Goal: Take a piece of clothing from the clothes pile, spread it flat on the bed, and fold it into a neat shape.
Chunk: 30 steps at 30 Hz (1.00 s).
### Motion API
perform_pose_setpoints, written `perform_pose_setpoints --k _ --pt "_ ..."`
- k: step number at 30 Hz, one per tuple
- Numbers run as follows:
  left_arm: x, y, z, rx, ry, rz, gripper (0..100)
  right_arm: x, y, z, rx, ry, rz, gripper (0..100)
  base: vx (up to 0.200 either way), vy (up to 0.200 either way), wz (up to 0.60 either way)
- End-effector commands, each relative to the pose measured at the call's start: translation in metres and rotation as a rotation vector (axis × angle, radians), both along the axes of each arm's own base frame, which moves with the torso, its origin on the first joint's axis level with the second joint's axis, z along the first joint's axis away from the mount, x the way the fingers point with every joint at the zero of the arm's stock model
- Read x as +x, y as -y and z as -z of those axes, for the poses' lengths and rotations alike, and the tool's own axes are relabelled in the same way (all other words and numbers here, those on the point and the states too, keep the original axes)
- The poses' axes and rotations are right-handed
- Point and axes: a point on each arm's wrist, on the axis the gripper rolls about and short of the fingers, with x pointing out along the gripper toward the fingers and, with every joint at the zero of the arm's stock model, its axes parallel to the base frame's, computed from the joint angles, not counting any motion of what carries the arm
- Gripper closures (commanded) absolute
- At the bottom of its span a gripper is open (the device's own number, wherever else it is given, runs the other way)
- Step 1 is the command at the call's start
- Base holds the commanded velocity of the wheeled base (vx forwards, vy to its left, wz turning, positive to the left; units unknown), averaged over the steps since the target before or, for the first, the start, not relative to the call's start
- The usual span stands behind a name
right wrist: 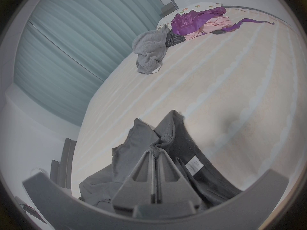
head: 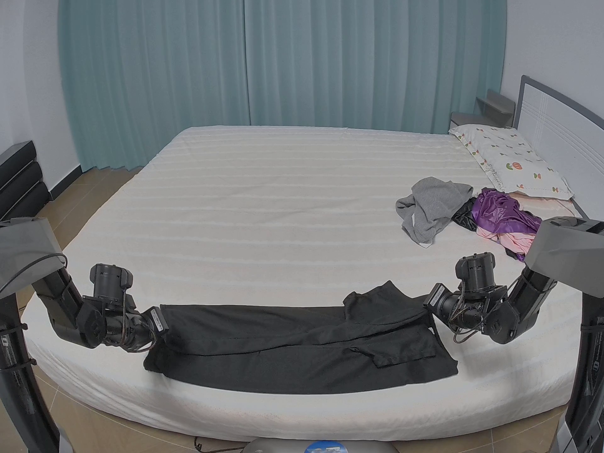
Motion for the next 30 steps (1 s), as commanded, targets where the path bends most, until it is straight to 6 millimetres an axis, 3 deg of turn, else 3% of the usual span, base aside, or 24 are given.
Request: perform_pose_setpoints --k 1,16,22,24,25,30 --pt "0.012 -0.004 -0.021 -0.044 0.080 -0.065 100 0.004 -0.002 -0.007 0.038 0.050 0.007 100 0.000 0.000 0.00" --pt "0.023 -0.013 -0.047 -0.084 0.177 -0.110 100 0.016 -0.005 -0.027 0.074 0.155 0.009 100 0.000 0.000 0.00" --pt "0.060 -0.022 -0.068 -0.125 0.297 -0.164 100 0.043 -0.006 -0.043 0.097 0.261 0.022 100 0.000 0.000 0.00" --pt "0.061 -0.022 -0.069 -0.126 0.302 -0.165 100 0.044 -0.006 -0.044 0.100 0.266 0.022 100 0.000 0.000 0.00" --pt "0.079 -0.026 -0.077 -0.159 0.354 -0.192 100 0.057 -0.007 -0.055 0.120 0.332 0.028 100 0.000 0.000 0.00" --pt "0.090 -0.027 -0.078 -0.197 0.363 -0.219 100 0.063 -0.006 -0.045 0.110 0.331 0.032 100 0.000 0.000 0.00"
